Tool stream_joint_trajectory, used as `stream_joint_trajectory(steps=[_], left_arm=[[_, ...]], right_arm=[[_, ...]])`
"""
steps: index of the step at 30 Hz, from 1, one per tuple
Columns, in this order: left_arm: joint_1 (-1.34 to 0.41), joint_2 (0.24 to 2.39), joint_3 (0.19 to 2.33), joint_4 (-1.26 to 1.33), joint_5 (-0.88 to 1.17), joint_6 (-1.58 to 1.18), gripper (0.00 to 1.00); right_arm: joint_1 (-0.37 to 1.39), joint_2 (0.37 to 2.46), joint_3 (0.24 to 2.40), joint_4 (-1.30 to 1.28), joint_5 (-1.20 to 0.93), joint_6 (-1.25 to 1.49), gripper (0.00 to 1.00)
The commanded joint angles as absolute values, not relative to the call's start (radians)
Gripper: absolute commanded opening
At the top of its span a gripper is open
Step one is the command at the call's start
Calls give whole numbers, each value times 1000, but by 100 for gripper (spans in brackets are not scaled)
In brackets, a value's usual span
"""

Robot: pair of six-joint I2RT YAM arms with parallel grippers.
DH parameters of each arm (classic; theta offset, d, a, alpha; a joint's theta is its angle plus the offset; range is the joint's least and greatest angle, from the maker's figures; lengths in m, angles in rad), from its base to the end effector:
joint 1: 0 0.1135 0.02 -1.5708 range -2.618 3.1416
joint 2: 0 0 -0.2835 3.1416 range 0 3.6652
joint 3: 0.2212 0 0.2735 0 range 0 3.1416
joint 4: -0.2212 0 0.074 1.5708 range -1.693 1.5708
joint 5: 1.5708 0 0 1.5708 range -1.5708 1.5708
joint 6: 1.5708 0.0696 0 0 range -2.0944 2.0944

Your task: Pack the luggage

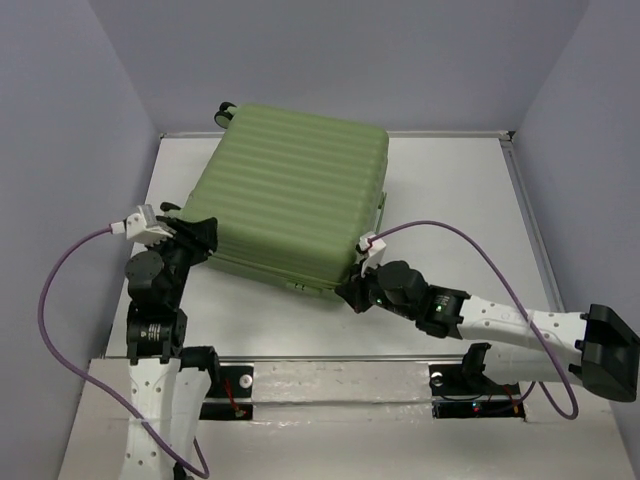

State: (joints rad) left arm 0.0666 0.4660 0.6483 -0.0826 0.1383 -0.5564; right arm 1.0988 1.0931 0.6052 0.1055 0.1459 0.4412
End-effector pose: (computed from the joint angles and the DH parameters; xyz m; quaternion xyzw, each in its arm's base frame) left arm 0.1608 0.0011 0.3625 -0.1564 0.6529 -0.2243 0.7064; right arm 0.1391 0.2502 0.2399 -0.2282 0.7953 0.3453 0.4429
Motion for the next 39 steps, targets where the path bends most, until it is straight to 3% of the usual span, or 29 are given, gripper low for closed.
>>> stream_joint_trajectory(steps=[1, 4, 8, 15, 22, 31, 35, 37, 39], left_arm=[[-84, 448, 621, -172, 171, -531, 48], [-184, 463, 617, -172, 158, -560, 46], [-336, 503, 520, -94, 172, -612, 40], [-711, 702, 479, 98, -29, -672, 39], [-738, 813, 563, 156, -66, -657, 39], [-736, 943, 678, 186, -41, -615, 39], [-735, 976, 735, 155, -66, -586, 38], [-733, 982, 774, 112, -107, -554, 40], [-706, 1005, 845, 92, -113, -534, 49]], right_arm=[[1100, 1104, 672, 285, 91, 456, 7], [1100, 1135, 687, 307, 29, 480, 7], [1161, 1207, 666, 325, 105, 497, 7], [1204, 1206, 612, 396, 201, 525, 7], [1298, 1358, 736, 507, 314, 449, 7], [1382, 1612, 664, 1059, 495, 543, 7], [1382, 1621, 614, 1123, 499, 552, 7], [1382, 1626, 636, 1048, 459, 535, 7], [1382, 1638, 631, 1086, 446, 538, 7]])
